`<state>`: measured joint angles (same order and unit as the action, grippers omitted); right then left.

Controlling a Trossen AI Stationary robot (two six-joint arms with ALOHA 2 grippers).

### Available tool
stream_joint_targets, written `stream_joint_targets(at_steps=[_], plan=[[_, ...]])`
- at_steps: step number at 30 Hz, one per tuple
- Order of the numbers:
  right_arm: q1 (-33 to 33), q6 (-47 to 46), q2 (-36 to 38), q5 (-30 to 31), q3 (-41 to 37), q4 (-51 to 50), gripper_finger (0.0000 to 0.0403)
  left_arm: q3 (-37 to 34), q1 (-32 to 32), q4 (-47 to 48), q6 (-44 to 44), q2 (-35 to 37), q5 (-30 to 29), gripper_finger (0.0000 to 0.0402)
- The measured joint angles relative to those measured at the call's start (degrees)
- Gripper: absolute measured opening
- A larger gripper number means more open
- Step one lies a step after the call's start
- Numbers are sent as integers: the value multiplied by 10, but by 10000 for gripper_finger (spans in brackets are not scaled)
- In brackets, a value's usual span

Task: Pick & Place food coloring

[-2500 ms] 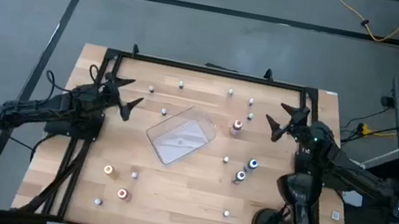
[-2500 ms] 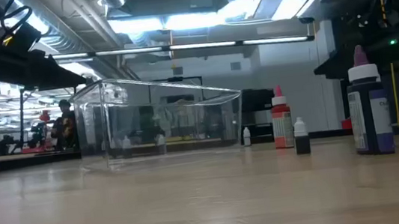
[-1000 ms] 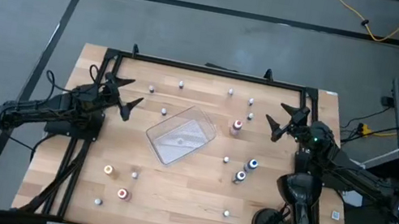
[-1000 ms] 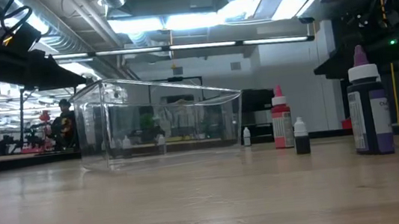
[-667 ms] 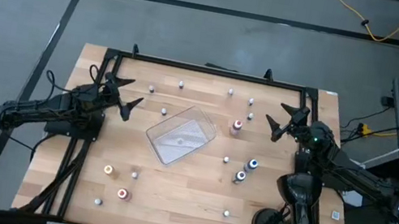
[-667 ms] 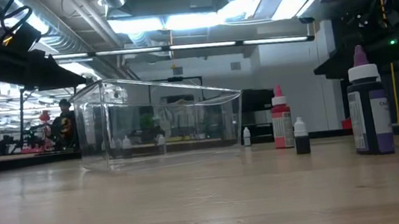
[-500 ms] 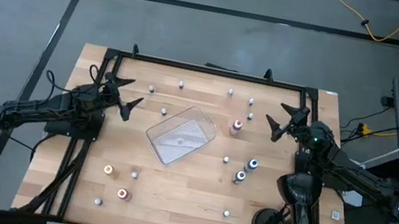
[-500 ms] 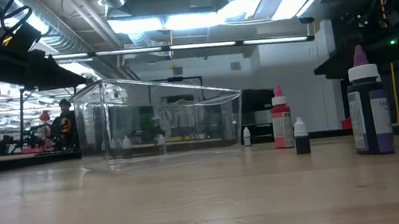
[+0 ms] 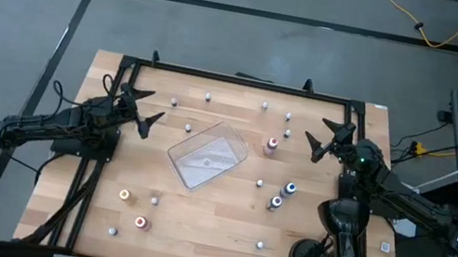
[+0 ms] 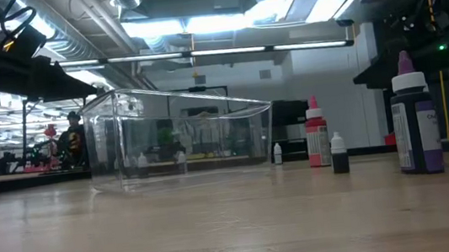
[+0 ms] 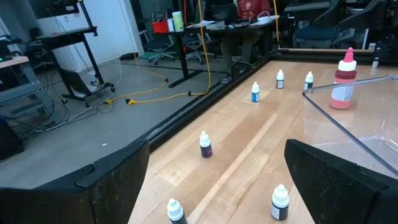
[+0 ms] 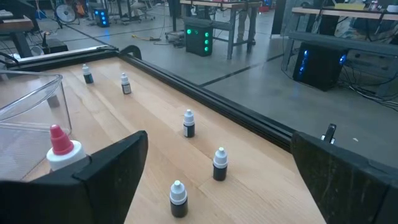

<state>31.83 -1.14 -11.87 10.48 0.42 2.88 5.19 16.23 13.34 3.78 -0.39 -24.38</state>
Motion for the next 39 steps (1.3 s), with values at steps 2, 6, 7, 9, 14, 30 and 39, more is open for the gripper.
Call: stream_joint_targets(at_steps=[2, 6, 7, 9, 14, 30, 39], plan=[[0, 1, 0, 0, 0, 0, 394, 0, 0, 0, 0, 0, 0, 371], [0, 0, 0, 0, 0, 0, 394, 0, 0, 0, 0, 0, 0, 371], [0, 1, 0, 0, 0, 0, 394, 0, 0, 0, 0, 0, 0, 371], [0, 0, 0, 0, 0, 0, 394, 0, 0, 0, 0, 0, 0, 371], [0, 0, 0, 0, 0, 0, 394, 0, 0, 0, 0, 0, 0, 371], [0, 0, 0, 0, 0, 0, 394, -1, 0, -46, -80, 0, -26, 371], [0, 1, 0, 0, 0, 0, 394, 15, -1, -59, -111, -8, 20, 371]])
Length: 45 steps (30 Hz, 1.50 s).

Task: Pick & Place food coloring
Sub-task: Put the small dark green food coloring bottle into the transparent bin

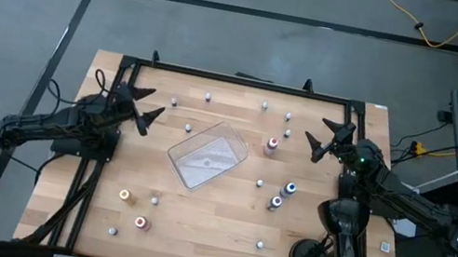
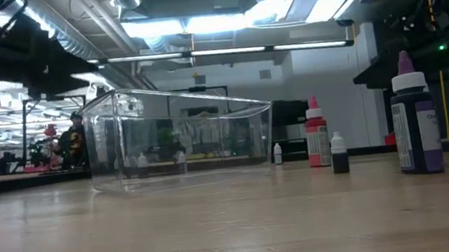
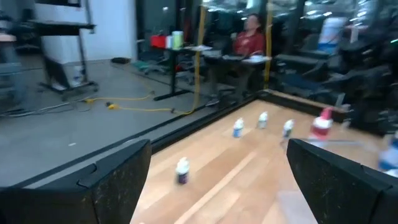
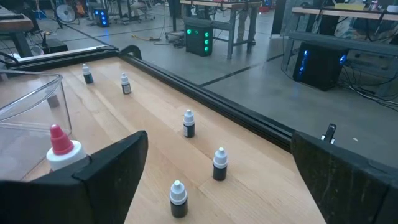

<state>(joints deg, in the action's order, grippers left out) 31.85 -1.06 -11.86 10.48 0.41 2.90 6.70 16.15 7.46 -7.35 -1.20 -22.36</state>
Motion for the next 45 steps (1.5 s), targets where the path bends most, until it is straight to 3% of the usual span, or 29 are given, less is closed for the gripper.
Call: stream_joint_targets(at_steps=[9, 18, 28, 45], plan=[[0, 0, 0, 0, 0, 0, 394, 102, 0, 12, 25, -91, -24, 371], [0, -1, 0, 0, 0, 0, 394, 290, 0, 98, 24, -263, -41, 371], [0, -1, 0, 0, 0, 0, 394, 525, 4, 254, -44, -470, -96, 371], [0, 0, 0, 0, 0, 0, 394, 871, 109, 487, -244, -848, -15, 371]])
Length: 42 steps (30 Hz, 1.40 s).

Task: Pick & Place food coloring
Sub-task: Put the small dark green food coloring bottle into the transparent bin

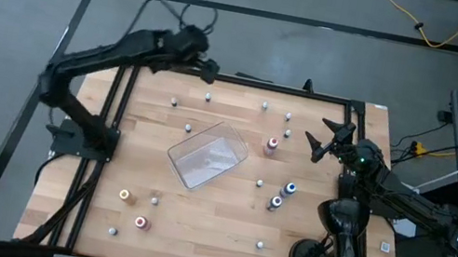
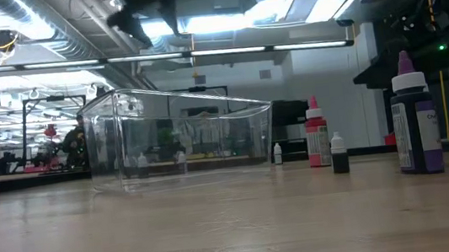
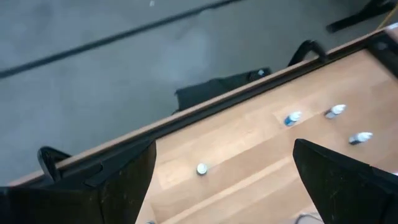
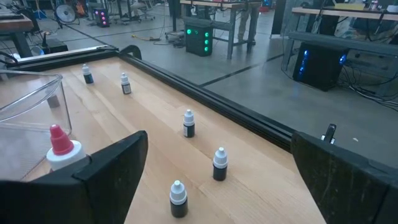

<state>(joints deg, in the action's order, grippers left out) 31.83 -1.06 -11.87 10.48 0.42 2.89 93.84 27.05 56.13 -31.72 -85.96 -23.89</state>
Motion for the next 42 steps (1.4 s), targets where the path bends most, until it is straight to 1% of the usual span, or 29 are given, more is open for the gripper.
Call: stream_joint_targets(at_steps=[4, 7, 12, 15, 22, 28, 33, 42], plan=[[0, -1, 0, 0, 0, 0, 394, 49, 14, 24, -5, -69, 3, 371], [0, 0, 0, 0, 0, 0, 394, 69, 27, 35, -1, -117, 31, 371], [0, 0, 0, 0, 0, 0, 394, 74, 44, 37, 17, -178, 89, 369], [0, 0, 0, 0, 0, 0, 394, 74, 54, 40, 35, -209, 109, 364], [0, 0, 0, 0, 0, 0, 394, 74, 80, 41, 90, -261, 119, 354], [0, -1, 0, 0, 0, 0, 394, 74, 86, 41, 130, -301, 136, 354], [0, -1, 0, 0, 0, 0, 394, 74, 87, 49, 135, -332, 165, 354], [0, 0, 0, 0, 0, 0, 394, 50, 87, 50, 165, -355, 164, 354]])
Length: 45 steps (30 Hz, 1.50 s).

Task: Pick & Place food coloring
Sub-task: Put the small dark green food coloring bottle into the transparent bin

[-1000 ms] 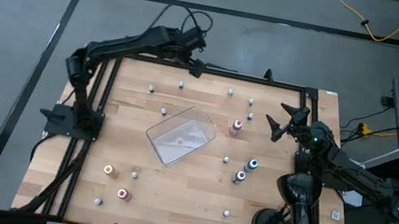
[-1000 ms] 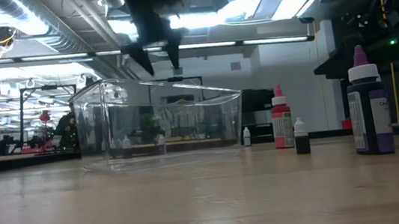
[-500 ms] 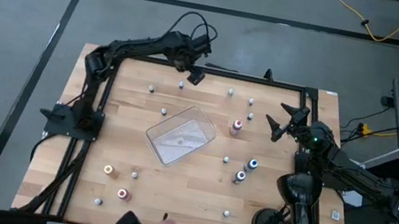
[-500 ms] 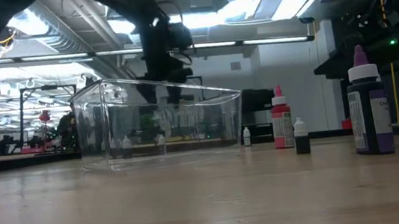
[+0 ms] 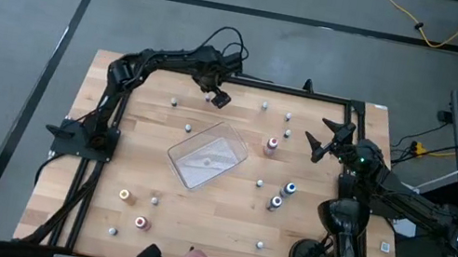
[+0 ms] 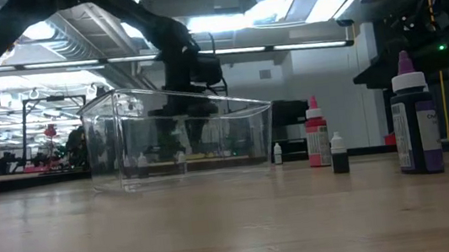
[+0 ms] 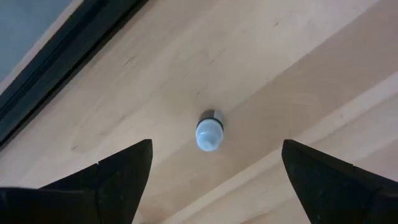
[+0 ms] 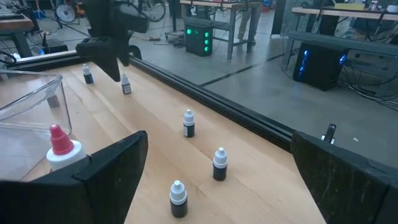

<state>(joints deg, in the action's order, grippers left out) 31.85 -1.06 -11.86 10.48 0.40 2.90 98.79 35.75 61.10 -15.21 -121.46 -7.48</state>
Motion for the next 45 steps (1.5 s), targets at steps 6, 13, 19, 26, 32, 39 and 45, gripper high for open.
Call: stream_joint_targets(at_steps=[6, 13, 19, 26, 32, 39, 45], plan=[[0, 0, 0, 0, 0, 0, 394, -2, 3, -23, 41, -21, 5, 354], [0, 0, 0, 0, 0, 0, 394, -2, 5, -24, 45, -23, 9, 353], [0, -1, 0, 0, 0, 0, 394, -2, 7, -24, 44, -23, 12, 326], [0, -1, 0, 0, 0, 0, 394, -2, 6, -24, 43, -23, 1, 279], [0, 0, 0, 0, 0, 0, 394, -11, 6, -28, 49, -23, 1, 254], [0, 0, 0, 0, 0, 0, 394, -25, 6, -44, 56, -23, 14, 247], [0, -1, 0, 0, 0, 0, 394, -25, 6, -50, 55, -23, -2, 237]])
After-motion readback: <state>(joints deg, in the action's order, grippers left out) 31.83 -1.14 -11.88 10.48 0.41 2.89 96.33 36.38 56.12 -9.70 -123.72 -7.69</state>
